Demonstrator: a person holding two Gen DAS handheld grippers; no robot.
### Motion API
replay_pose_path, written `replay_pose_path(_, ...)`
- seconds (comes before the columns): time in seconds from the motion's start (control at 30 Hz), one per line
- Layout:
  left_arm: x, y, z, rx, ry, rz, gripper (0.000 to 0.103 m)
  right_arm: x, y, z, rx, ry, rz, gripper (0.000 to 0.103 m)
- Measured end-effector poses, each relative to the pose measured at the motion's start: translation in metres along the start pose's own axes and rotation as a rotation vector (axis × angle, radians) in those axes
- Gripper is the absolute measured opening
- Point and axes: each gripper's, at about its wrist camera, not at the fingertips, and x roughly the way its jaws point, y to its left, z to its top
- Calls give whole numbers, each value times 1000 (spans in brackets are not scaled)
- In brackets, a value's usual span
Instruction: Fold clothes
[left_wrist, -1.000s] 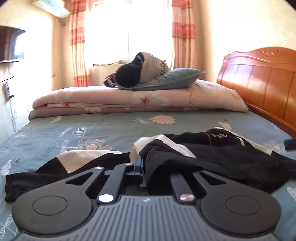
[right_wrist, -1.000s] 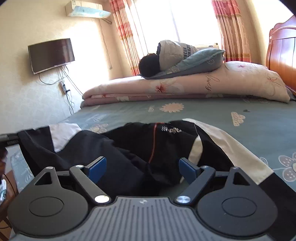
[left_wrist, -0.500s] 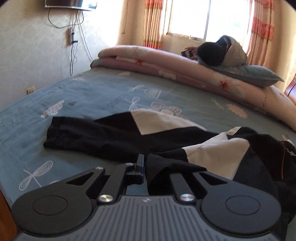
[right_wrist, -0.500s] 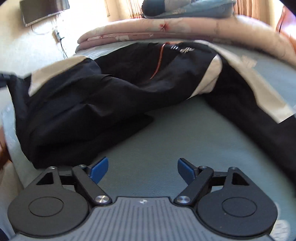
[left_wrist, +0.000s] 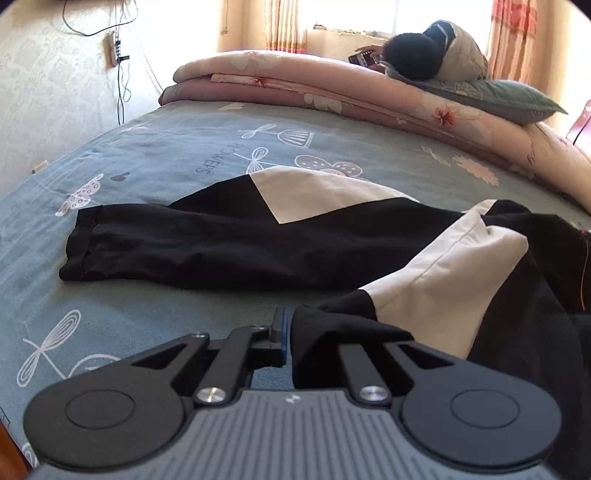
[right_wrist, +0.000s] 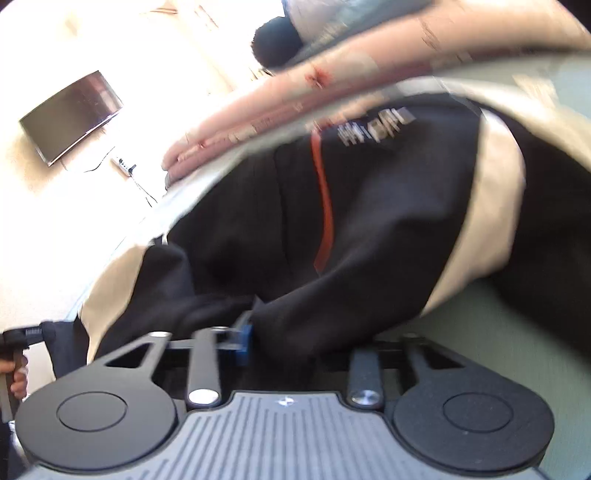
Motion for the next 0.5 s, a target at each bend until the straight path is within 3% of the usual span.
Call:
replay_pose_path(0.27, 9, -15, 1, 58, -31, -38, 4, 79, 41, 86, -166, 16, -135, 23)
replay_pose_path(0.37, 12, -19, 2, 79, -38, -49, 4, 117, 43, 102, -207, 40, -199, 22)
replay_pose_path(0.5, 23, -26, 1, 112, -29, -29, 4, 113, 41, 104, -213, 62, -185, 23)
